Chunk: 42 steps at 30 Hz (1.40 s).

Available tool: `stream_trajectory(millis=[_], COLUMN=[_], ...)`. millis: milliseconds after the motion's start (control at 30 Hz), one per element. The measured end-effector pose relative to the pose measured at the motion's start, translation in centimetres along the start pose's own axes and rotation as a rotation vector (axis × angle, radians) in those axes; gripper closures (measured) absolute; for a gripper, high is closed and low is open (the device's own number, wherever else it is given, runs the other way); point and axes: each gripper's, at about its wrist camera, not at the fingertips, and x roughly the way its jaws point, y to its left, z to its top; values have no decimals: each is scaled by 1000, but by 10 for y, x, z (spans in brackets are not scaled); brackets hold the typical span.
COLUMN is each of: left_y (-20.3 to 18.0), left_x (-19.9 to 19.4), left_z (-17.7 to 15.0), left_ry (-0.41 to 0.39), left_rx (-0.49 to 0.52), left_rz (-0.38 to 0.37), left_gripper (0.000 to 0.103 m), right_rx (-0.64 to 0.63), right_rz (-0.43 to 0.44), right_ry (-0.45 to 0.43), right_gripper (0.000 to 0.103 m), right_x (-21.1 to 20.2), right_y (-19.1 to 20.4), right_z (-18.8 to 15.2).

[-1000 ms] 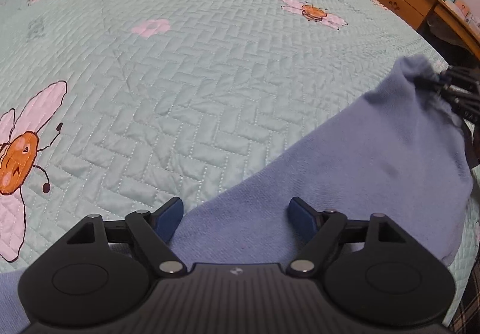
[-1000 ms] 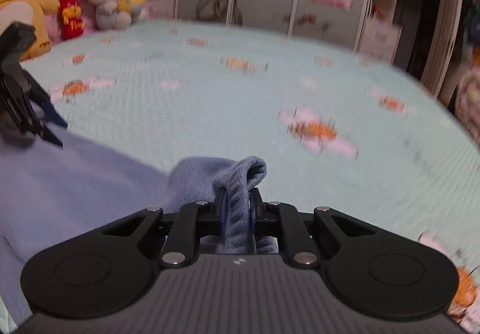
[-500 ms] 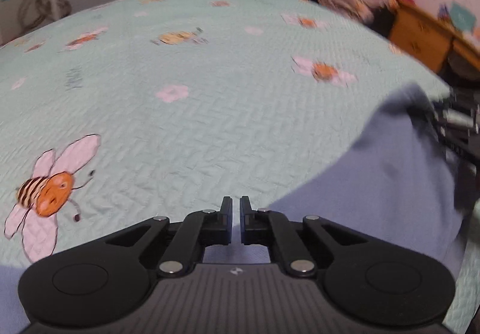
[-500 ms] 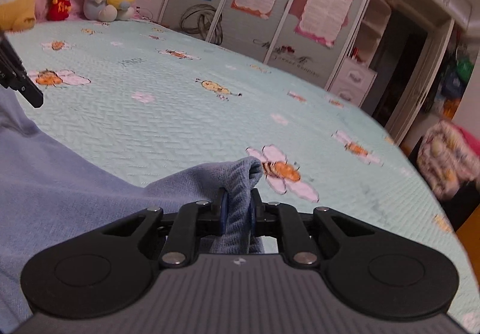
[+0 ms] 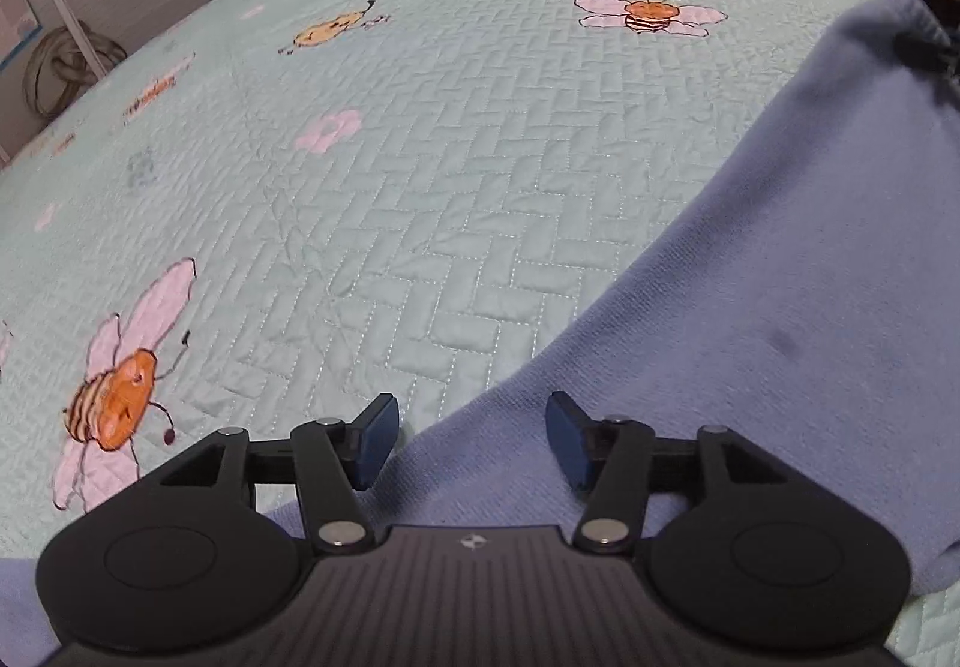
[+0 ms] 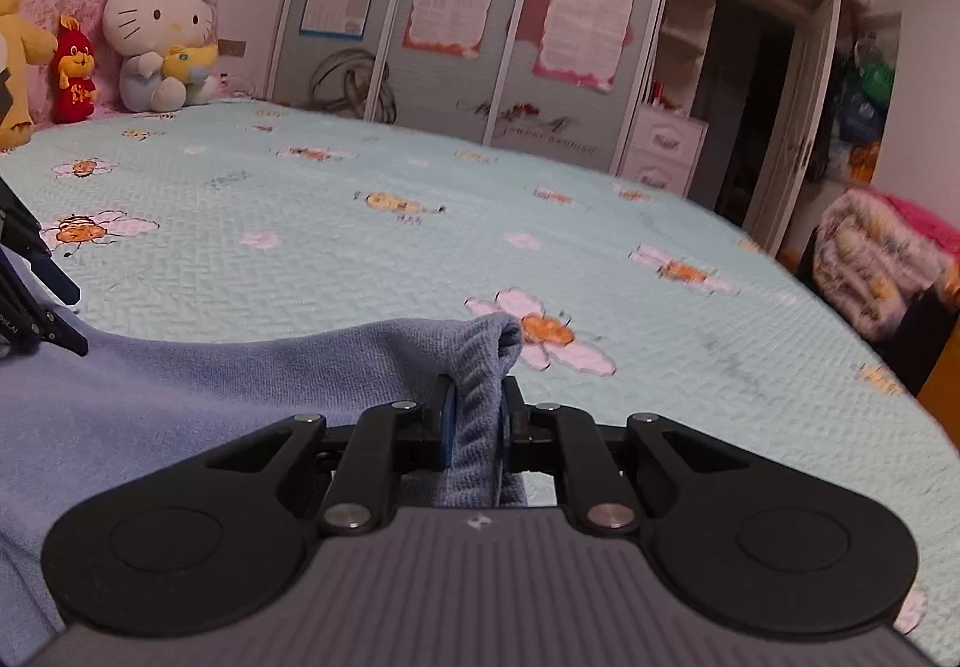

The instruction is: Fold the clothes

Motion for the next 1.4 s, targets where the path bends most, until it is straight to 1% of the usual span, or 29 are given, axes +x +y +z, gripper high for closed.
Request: stream_trajectory(millis=[100,200,300,333,500,667,733,800,833,900,1067,1233,1267,1300,1333,1367,1400], left_y=[-12,-19,-22,-22,-22,-33,-36,-38,-39,-40,-47,-49,-49,-49,-49,-49,-48], left_x=[-7,-13,-19,-20,-19,-14,-11,-9,-8,-7,-6,-5,-5,-5,-6,-7,-8], left_z=[-2,-3,-2,-2,3,5,6,7,8,8,6,7,7,7,8,9,10], left_ry=[-24,-41,-53,-53,-38,-30,-25,-18,-15,-12,-7,0,2,4,4,3,1], left_rx=[42,83,118,123,148,231,254,257,255,256,269,268,266,263,256,247,237], left_rz=[35,51,33,26,15,32,31,21,19,19,18,15,10,5,3,3,3], left_gripper=[45,45,45,45,45,47,52,62,63,71,82,85,88,96,100,103,103], right_rx=[-16,-30,-41,-38,5,46,40,32,27,19,25,64,72,76,81,85,86], right_rz=[-51,-99,-143,-155,-189,-197,-197,-196,-195,-195,-192,-182,-180,-178,-175,-172,-170], right_ry=[-52,-114,-172,-179,-131,-103,-105,-110,-111,-113,-104,-75,-68,-63,-61,-62,-64], right_gripper=[89,89,89,89,89,89,88,88,88,88,87,87,87,87,87,87,87], right_x=[-15,-31,-49,-53,-56,-55,-52,-50,-48,-44,-37,-33,-33,-32,-31,-31,-30], right_y=[7,16,23,23,23,23,22,22,22,22,21,19,18,17,17,16,15], right_z=[1,1,-2,-5,-25,-37,-35,-34,-33,-30,-29,-36,-38,-39,-39,-39,-38])
